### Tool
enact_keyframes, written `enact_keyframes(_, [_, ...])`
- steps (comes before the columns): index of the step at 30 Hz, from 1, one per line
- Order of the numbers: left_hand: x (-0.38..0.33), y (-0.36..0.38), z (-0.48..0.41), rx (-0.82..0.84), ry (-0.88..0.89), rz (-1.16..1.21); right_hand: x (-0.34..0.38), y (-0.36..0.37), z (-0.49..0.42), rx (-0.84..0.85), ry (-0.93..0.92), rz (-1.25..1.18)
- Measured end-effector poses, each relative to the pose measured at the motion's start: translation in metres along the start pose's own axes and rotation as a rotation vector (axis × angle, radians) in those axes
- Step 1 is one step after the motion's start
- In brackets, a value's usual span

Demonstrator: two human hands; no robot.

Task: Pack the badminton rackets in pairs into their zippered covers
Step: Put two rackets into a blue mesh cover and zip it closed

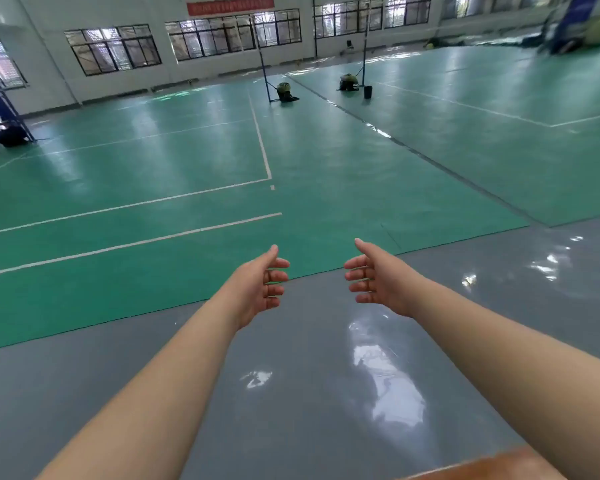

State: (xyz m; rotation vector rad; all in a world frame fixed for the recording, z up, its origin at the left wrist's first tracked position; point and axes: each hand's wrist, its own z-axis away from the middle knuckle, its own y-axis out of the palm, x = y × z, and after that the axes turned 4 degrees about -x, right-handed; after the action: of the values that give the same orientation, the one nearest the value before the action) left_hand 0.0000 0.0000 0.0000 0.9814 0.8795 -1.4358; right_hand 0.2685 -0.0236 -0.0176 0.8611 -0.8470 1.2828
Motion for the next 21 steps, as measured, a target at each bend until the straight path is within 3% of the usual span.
enact_keyframes(11, [0.051, 0.123, 0.0, 0.408, -0.089, -0.216, -0.097, -0.096, 0.111, -0.42, 0.049, -0.216])
enact_keyframes(21, [0.121, 0.306, 0.104, 0.869, -0.15, -0.458, -0.214, -0.191, 0.293, -0.865, 0.115, -0.507])
